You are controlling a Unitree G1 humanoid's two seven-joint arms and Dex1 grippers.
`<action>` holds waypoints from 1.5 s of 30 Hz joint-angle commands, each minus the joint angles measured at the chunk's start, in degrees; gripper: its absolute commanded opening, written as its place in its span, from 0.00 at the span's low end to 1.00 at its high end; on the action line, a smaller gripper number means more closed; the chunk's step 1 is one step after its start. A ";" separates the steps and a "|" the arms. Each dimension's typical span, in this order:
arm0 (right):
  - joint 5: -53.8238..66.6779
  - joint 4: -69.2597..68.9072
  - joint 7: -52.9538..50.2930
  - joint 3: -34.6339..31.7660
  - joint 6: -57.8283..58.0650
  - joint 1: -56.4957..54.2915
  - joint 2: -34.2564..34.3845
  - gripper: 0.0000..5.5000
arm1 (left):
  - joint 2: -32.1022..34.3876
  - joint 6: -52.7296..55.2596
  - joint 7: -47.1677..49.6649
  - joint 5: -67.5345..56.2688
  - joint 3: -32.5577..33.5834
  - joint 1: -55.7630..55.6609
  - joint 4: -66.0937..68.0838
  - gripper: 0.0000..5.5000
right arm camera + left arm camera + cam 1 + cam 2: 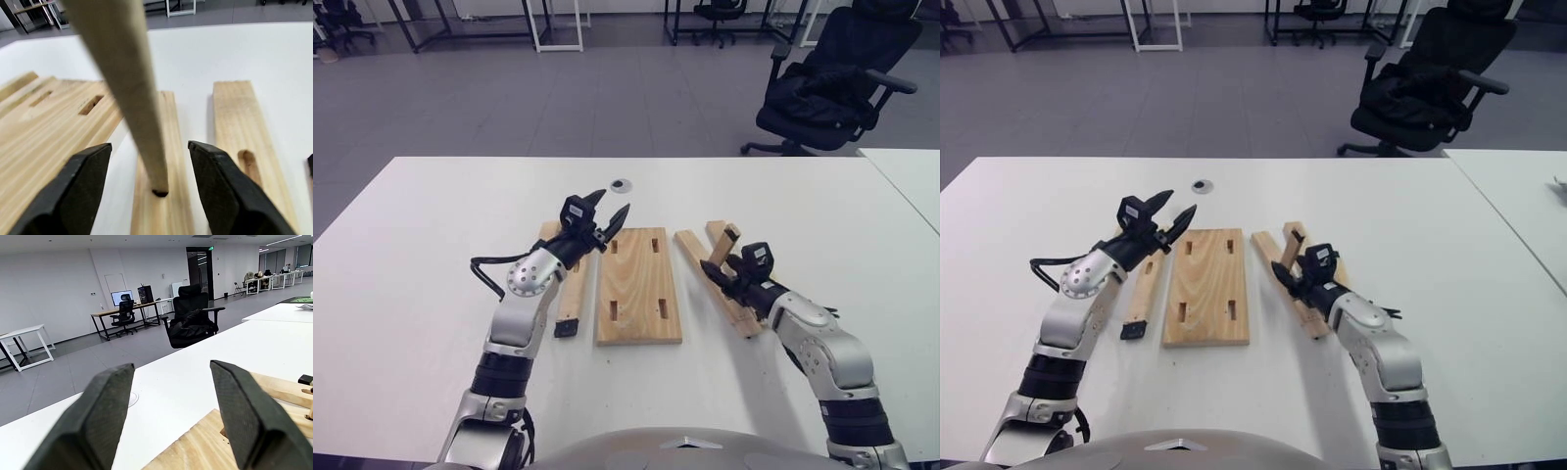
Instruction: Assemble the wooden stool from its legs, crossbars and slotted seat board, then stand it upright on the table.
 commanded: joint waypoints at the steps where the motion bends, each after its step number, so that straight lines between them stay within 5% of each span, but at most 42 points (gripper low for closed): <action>1: -2.11 -2.84 -0.57 2.87 7.08 -1.82 -3.37 0.67 | -0.24 -0.69 0.45 0.76 -0.35 -1.20 0.57 0.51; 10: -5.40 -2.62 -4.03 4.04 15.81 -2.34 -4.11 0.70 | -0.41 -0.90 0.63 1.60 -1.20 -0.73 0.21 0.51; 20: -7.57 -2.73 -1.97 5.02 13.22 -2.51 -5.54 0.38 | -1.57 1.11 1.63 0.01 -0.15 -0.48 -0.27 0.51; 25: -1.27 -7.38 -0.46 -3.01 8.34 -7.57 -0.60 0.38 | -6.27 14.28 1.43 -14.00 3.42 1.47 -4.25 0.51; 29: -2.90 -9.70 6.30 1.22 -0.02 -8.41 -3.71 0.38 | -16.69 32.16 9.26 -44.06 13.44 2.77 -4.89 0.51; 32: -6.17 -9.44 9.68 5.96 -6.37 -7.56 -5.19 0.38 | -19.45 37.50 14.75 -55.53 16.87 1.29 -3.46 0.51; 42: -9.06 -10.49 14.98 12.00 -12.72 -5.80 -6.94 0.38 | -17.89 40.29 19.68 -61.56 15.08 0.58 -3.83 0.51; 45: -8.65 -10.78 15.48 12.07 -13.18 -5.84 -6.57 0.38 | -17.24 39.81 19.60 -60.41 14.39 1.07 -4.70 0.40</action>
